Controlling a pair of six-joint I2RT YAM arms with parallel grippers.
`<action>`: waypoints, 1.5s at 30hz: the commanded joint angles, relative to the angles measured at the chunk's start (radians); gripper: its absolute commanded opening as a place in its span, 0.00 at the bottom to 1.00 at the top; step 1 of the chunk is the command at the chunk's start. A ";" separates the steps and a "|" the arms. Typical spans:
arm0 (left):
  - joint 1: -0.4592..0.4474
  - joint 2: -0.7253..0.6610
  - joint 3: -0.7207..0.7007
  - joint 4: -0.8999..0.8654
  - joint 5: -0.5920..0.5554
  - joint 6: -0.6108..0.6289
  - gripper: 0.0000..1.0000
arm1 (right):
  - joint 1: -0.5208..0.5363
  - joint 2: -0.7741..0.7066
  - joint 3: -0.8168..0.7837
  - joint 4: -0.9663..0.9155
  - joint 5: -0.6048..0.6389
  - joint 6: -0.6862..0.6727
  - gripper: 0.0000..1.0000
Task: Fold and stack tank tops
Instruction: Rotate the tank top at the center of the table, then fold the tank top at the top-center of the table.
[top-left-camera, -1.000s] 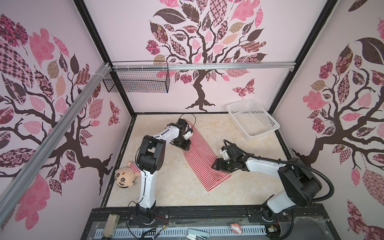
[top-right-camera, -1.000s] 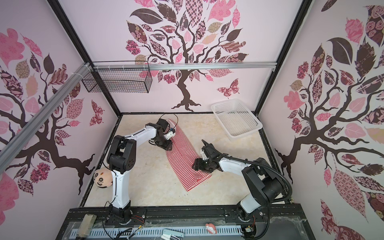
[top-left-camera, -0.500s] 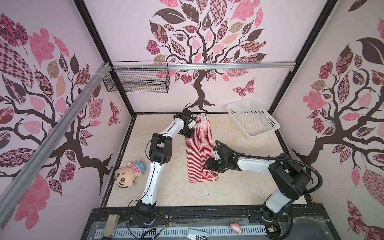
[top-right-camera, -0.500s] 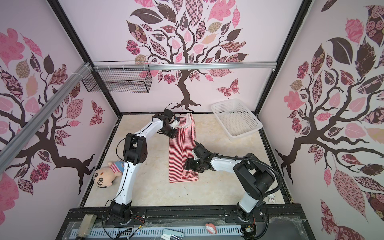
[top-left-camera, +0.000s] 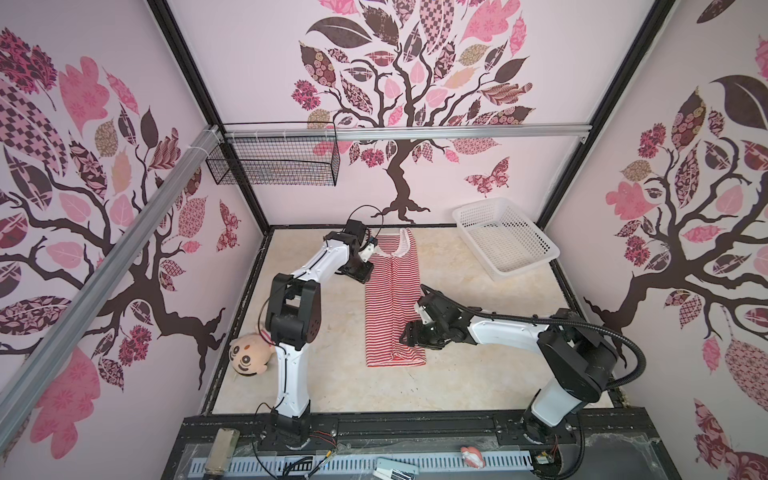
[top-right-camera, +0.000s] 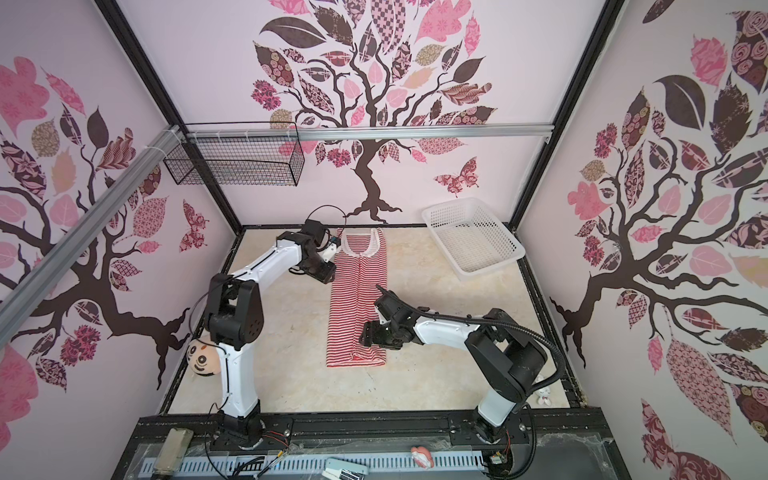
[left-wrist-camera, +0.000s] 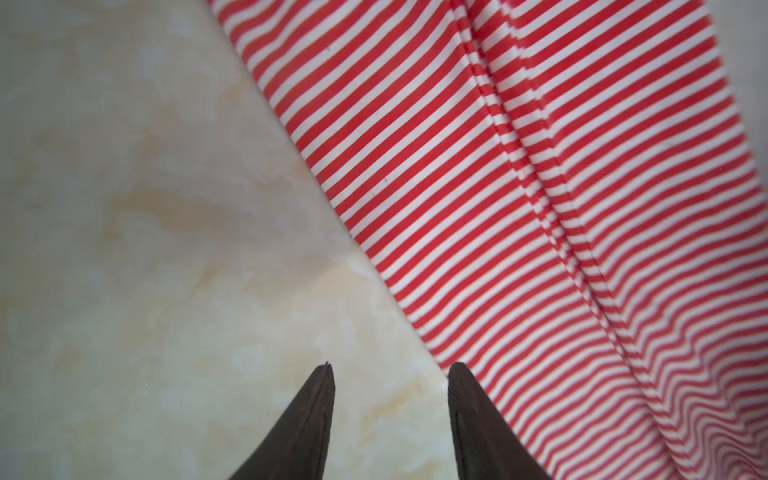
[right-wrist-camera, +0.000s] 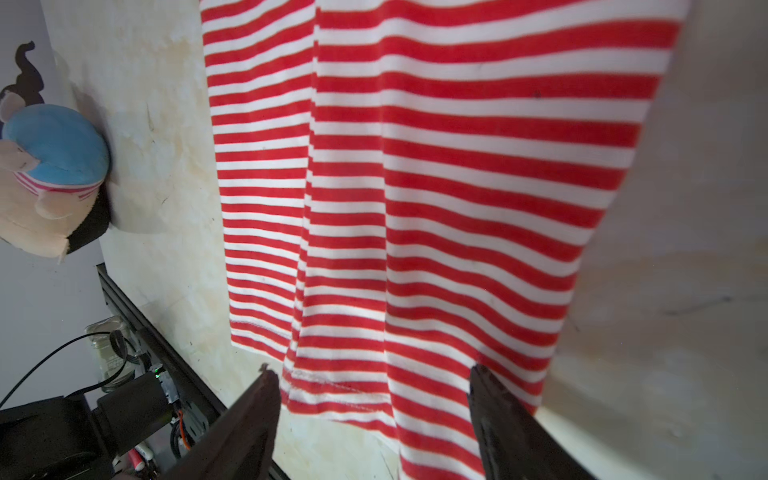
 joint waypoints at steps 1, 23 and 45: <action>0.002 -0.128 -0.105 0.039 0.022 0.013 0.49 | 0.005 -0.044 0.023 -0.044 -0.013 -0.015 0.74; -0.189 -1.049 -0.988 0.200 -0.088 0.209 0.54 | -0.029 -0.331 -0.226 0.011 0.086 0.084 1.00; -0.477 -0.874 -1.095 0.292 -0.133 0.262 0.53 | -0.029 -0.317 -0.401 0.177 -0.068 0.199 0.68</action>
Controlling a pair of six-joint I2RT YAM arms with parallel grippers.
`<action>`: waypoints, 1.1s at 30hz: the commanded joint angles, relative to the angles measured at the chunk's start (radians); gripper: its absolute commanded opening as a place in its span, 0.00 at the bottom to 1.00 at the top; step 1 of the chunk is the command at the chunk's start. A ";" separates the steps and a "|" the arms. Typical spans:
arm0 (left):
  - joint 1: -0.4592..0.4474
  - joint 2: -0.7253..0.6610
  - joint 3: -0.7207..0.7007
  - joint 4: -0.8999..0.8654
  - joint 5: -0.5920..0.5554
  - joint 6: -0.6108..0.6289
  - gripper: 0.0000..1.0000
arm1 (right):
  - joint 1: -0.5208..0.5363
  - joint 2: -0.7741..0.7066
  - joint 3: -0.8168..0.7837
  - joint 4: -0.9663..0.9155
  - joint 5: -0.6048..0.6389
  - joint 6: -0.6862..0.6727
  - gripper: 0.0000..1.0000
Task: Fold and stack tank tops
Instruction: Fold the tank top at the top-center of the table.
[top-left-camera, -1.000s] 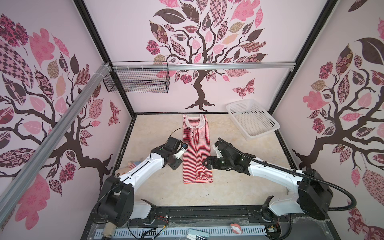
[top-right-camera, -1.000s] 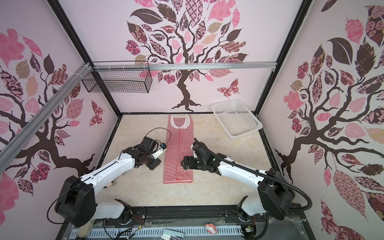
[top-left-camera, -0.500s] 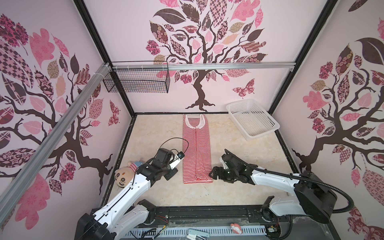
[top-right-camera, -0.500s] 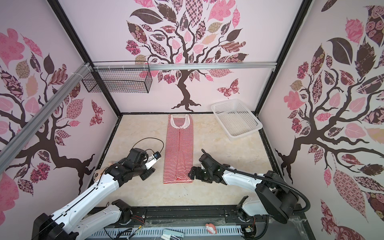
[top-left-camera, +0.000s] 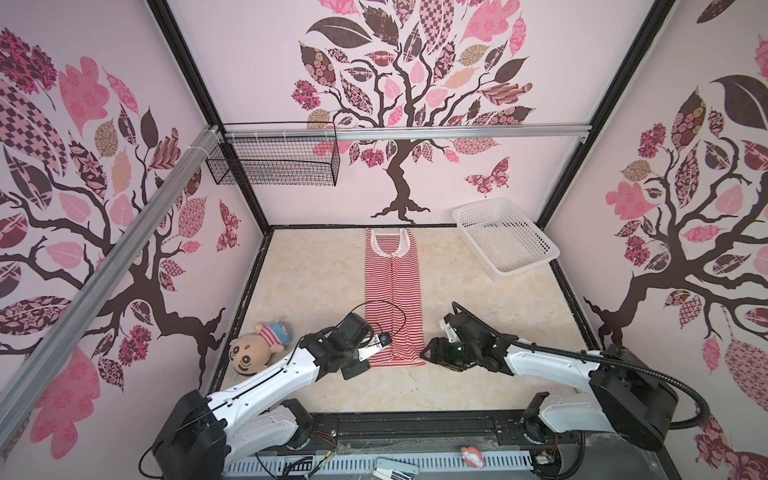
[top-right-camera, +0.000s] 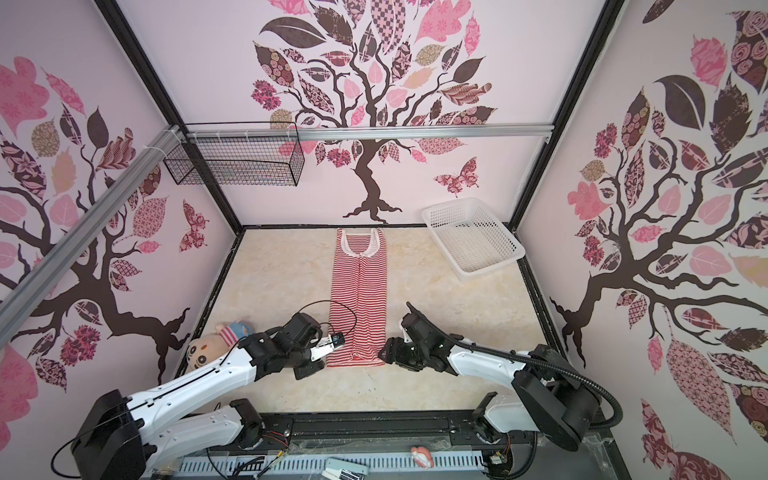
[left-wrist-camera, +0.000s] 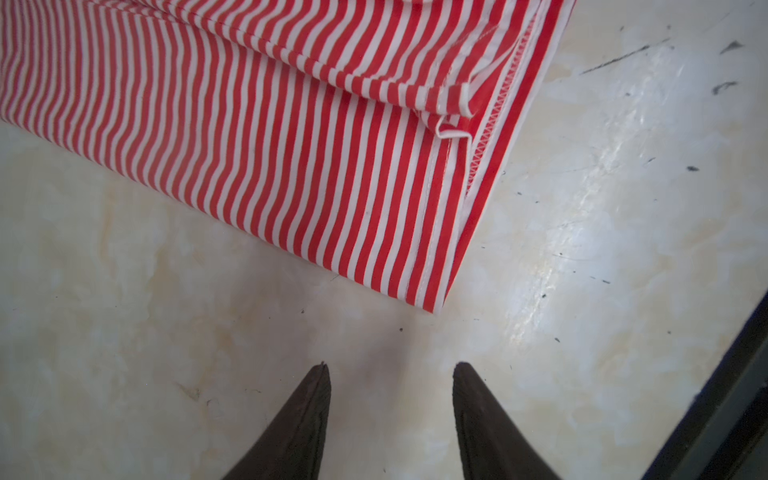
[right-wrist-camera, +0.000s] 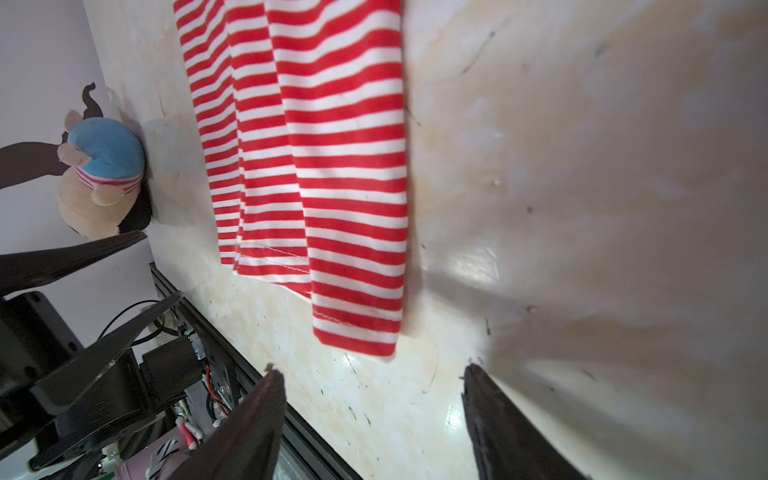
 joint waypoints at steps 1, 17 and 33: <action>-0.005 0.028 -0.011 0.061 -0.011 0.022 0.53 | -0.002 0.015 -0.013 0.039 -0.039 0.028 0.65; -0.008 0.119 -0.048 0.153 0.062 0.033 0.54 | 0.001 0.049 0.010 0.062 -0.044 0.029 0.63; -0.011 0.190 -0.047 0.194 0.067 0.035 0.51 | 0.001 0.152 0.009 0.191 -0.089 0.075 0.58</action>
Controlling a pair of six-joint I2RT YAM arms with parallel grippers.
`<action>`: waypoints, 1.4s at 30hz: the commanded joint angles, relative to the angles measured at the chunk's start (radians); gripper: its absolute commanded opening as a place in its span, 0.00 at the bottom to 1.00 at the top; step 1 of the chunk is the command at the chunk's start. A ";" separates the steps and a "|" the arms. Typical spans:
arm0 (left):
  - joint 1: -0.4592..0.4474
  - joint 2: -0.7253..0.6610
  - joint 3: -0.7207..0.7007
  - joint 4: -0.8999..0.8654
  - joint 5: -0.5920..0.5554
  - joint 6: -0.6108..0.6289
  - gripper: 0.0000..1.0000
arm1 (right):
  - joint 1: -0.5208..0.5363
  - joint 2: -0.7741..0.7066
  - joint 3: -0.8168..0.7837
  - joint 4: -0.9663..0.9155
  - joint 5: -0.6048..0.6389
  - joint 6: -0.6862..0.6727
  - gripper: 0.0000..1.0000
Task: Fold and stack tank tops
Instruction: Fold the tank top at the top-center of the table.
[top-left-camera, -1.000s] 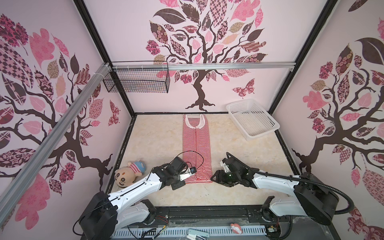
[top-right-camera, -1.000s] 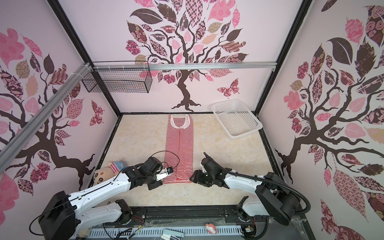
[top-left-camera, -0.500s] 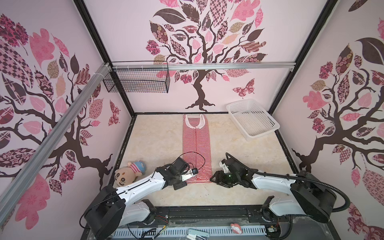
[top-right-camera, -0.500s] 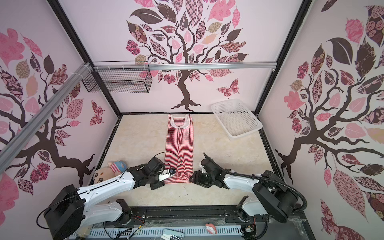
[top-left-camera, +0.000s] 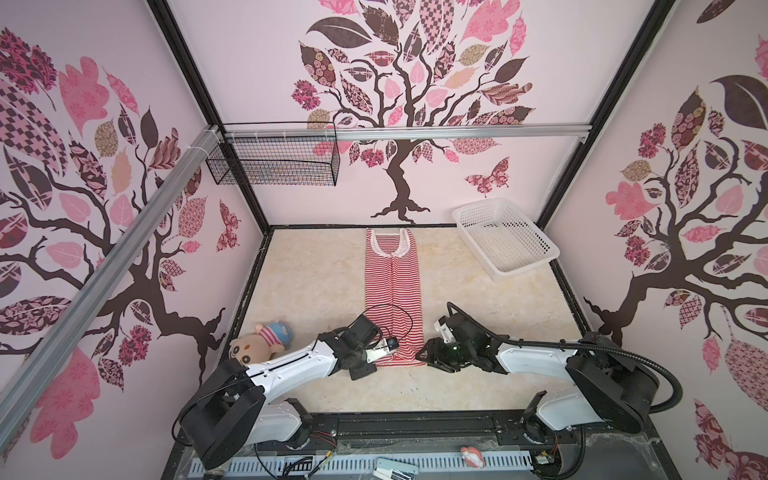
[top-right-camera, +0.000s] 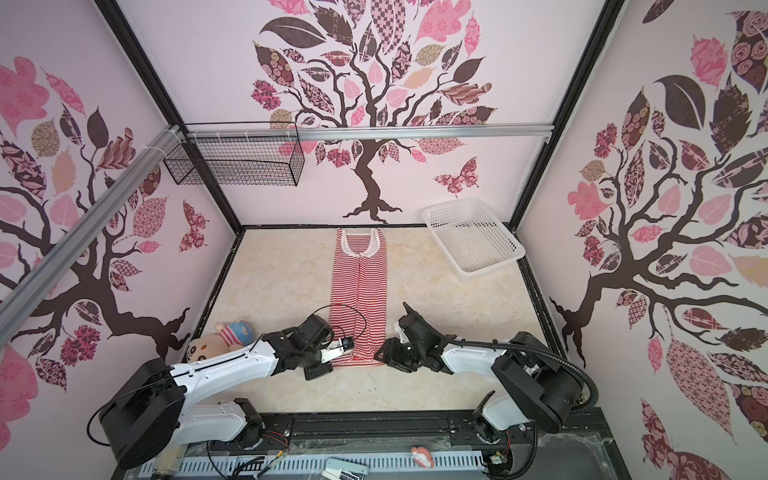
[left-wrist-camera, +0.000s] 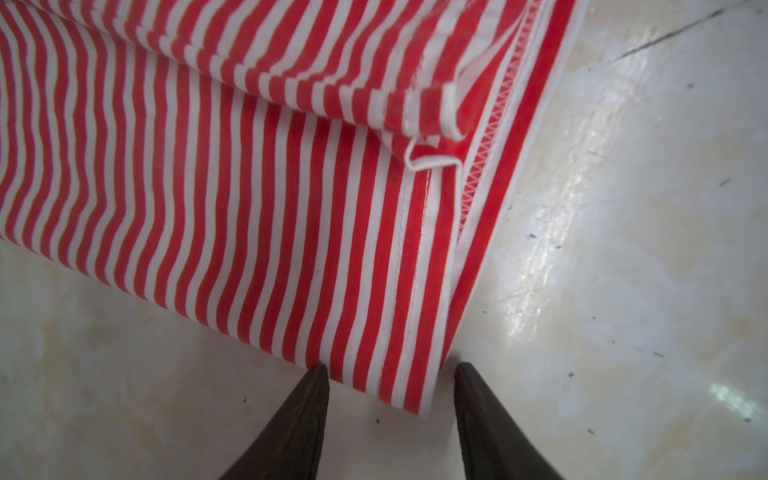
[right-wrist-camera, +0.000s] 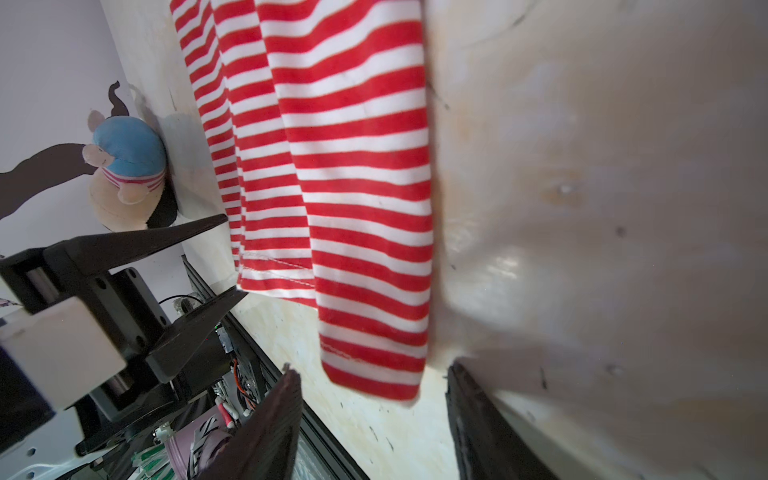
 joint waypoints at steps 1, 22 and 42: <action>-0.004 0.008 -0.007 0.018 0.014 0.013 0.50 | 0.000 0.030 0.014 0.019 -0.008 0.012 0.57; -0.004 0.095 0.012 0.044 -0.081 -0.004 0.10 | -0.002 0.080 0.020 0.080 -0.025 0.033 0.23; -0.007 -0.155 0.100 -0.261 0.123 -0.006 0.05 | 0.001 -0.201 -0.017 -0.046 -0.095 0.067 0.05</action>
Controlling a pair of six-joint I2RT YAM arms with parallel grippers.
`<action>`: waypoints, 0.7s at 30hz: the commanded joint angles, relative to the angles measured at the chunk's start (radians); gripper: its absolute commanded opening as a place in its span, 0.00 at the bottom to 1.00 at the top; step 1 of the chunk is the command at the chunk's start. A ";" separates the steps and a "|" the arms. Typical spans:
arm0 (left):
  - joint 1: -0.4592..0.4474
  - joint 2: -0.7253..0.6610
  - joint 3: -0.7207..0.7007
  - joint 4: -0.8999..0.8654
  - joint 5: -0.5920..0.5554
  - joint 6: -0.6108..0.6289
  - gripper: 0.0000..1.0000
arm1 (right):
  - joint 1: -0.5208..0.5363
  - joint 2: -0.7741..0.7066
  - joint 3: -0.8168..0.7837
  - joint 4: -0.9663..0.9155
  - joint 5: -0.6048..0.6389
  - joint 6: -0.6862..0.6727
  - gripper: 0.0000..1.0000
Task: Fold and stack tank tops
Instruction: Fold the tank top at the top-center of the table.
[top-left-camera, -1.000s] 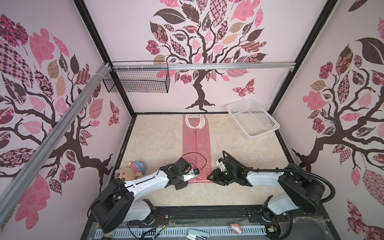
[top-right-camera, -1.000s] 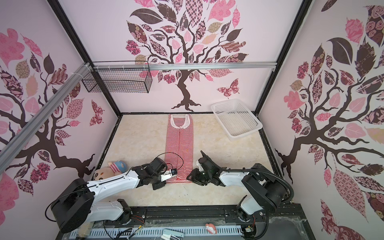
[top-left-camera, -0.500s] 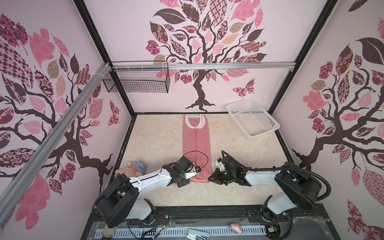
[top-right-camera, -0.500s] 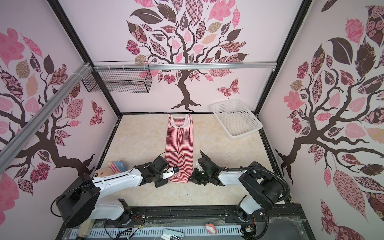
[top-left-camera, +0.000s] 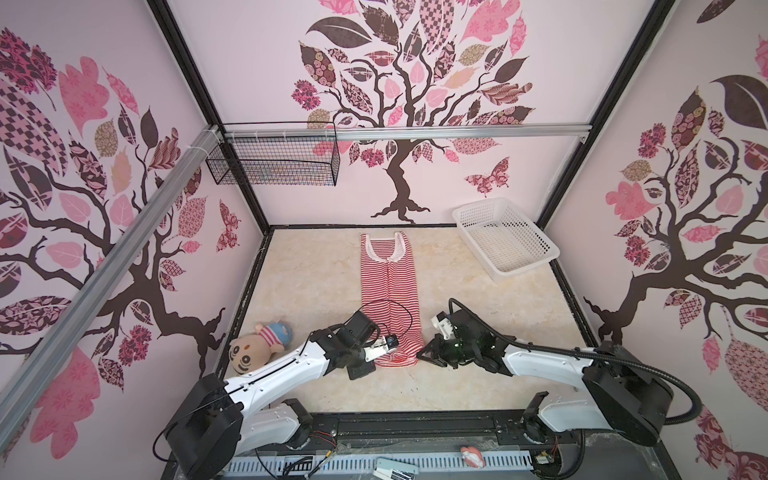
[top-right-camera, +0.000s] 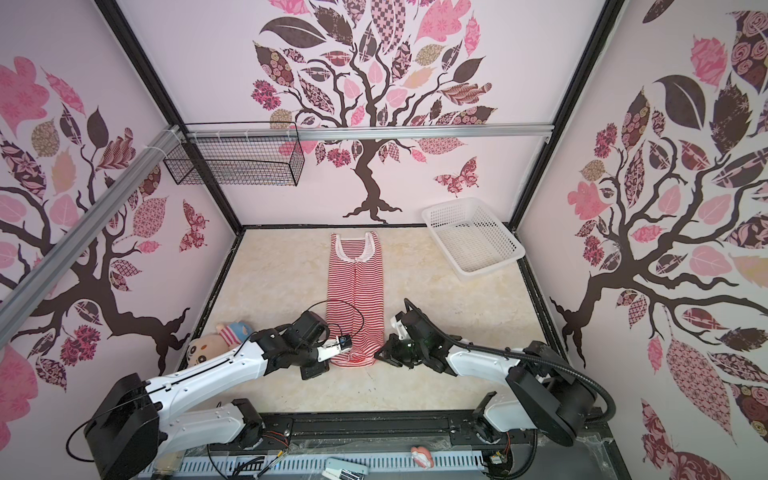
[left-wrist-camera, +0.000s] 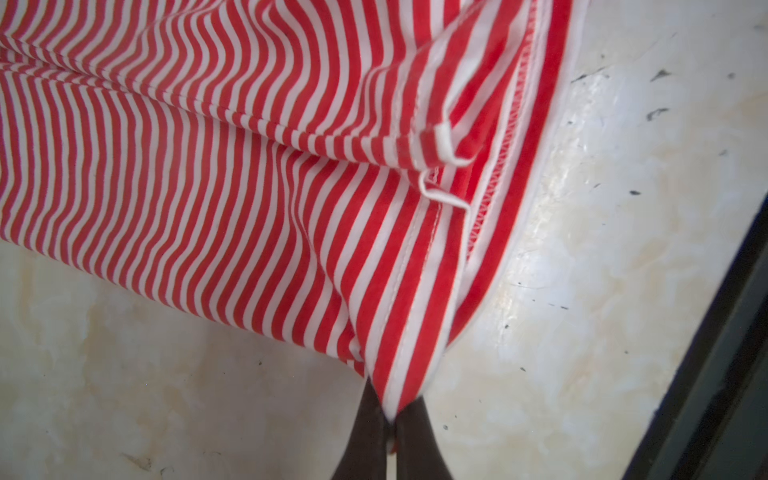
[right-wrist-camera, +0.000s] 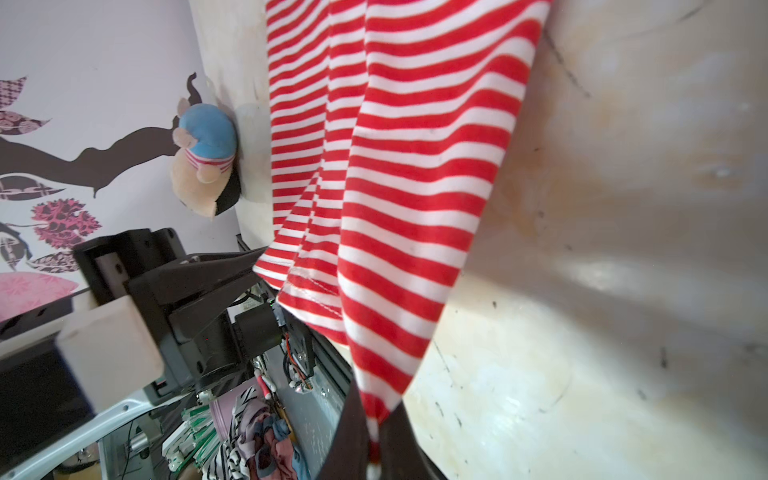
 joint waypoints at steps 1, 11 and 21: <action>-0.002 -0.046 0.034 -0.099 0.071 0.001 0.05 | 0.000 -0.097 -0.011 -0.075 -0.023 0.026 0.06; -0.002 -0.150 0.087 -0.121 0.102 -0.025 0.04 | -0.004 -0.192 0.088 -0.194 -0.002 0.032 0.08; 0.069 -0.074 0.112 0.058 -0.034 -0.019 0.04 | -0.113 -0.069 0.217 -0.181 -0.074 0.005 0.10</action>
